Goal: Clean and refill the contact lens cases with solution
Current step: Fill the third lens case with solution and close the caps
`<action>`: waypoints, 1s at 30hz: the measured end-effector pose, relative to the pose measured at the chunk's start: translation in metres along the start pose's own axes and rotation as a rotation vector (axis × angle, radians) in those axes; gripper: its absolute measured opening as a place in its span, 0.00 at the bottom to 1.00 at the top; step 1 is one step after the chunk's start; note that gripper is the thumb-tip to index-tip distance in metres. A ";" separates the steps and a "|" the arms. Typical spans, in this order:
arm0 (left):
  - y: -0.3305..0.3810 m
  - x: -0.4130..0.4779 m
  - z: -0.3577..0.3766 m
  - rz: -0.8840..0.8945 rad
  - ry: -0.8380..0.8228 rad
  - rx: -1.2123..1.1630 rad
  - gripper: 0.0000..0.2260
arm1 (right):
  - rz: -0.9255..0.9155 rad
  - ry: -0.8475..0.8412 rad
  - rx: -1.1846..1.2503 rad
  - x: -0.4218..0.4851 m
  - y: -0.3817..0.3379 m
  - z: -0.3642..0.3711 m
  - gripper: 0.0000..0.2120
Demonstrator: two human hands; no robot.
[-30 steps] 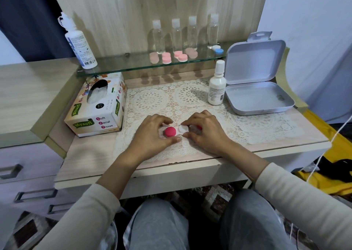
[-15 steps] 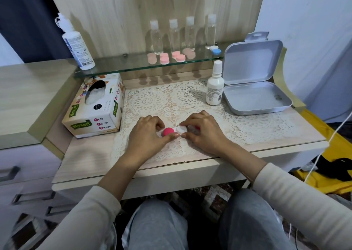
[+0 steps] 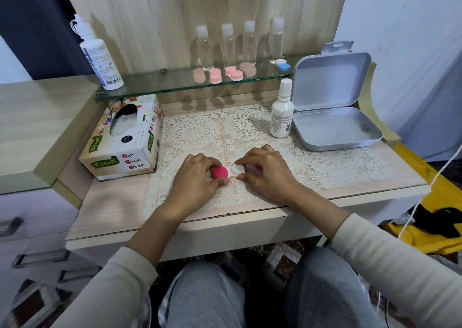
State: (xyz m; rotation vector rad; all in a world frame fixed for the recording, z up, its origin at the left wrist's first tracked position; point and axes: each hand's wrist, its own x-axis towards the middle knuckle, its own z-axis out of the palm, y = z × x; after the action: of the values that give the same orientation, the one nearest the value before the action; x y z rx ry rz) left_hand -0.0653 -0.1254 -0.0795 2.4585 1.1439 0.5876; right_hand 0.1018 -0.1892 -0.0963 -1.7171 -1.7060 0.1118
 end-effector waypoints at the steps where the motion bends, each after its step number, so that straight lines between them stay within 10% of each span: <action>1: -0.002 0.000 -0.002 0.031 -0.058 -0.023 0.18 | 0.000 0.000 0.000 0.000 0.000 0.000 0.15; 4: -0.004 -0.001 -0.005 -0.007 -0.078 -0.089 0.28 | -0.010 0.000 -0.004 -0.001 0.000 0.000 0.14; 30: -0.004 -0.008 0.003 -0.029 0.170 -0.117 0.16 | 0.020 -0.045 -0.070 0.000 -0.004 -0.005 0.19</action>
State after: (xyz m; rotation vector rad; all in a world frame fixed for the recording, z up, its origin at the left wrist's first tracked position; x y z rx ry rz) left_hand -0.0713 -0.1296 -0.0855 2.3249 1.1708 0.8435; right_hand 0.1008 -0.1918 -0.0902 -1.7956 -1.7450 0.1014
